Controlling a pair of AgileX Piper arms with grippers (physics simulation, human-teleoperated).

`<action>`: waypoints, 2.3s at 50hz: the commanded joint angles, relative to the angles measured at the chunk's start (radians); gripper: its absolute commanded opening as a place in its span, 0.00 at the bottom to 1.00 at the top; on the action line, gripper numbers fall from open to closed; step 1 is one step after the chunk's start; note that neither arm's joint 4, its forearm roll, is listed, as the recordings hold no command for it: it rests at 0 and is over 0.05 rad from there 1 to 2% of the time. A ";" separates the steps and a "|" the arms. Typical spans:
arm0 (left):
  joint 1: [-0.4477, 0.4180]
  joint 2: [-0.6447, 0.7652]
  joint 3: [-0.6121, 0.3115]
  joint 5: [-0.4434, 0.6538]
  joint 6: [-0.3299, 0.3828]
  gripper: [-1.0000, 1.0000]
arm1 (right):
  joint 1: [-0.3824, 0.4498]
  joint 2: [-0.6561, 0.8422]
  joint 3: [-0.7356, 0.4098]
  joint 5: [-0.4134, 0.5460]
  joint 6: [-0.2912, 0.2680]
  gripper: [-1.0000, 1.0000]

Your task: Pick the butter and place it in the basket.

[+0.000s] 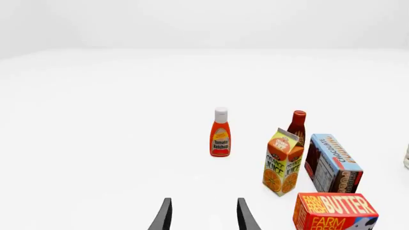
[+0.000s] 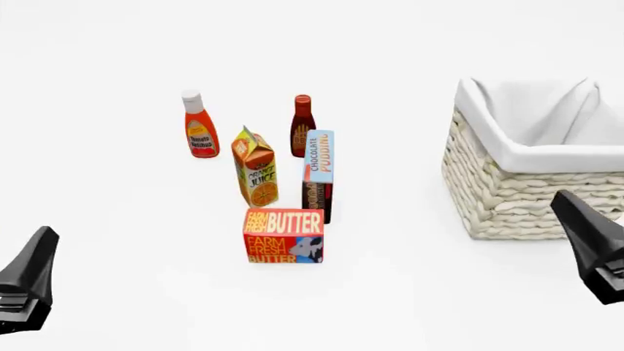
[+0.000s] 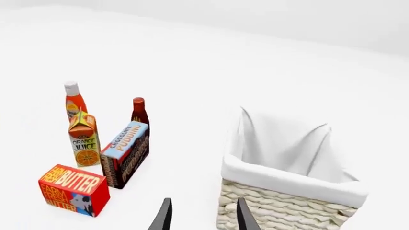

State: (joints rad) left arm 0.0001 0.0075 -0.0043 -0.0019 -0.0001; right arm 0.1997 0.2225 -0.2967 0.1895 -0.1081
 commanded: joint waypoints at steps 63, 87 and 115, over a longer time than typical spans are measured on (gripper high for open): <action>0.000 0.000 0.000 0.000 0.000 1.00 | 0.171 0.464 -0.598 0.304 -0.418 1.00; 0.000 0.000 0.000 0.000 0.000 1.00 | 0.263 0.653 -0.723 0.325 -0.519 1.00; 0.000 0.000 0.000 0.000 0.000 1.00 | 0.308 0.792 -0.756 0.273 -0.569 1.00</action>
State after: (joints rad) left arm 0.0001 0.0074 -0.0043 -0.0019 0.0000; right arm 0.4923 0.9718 -1.0404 0.4765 -0.6649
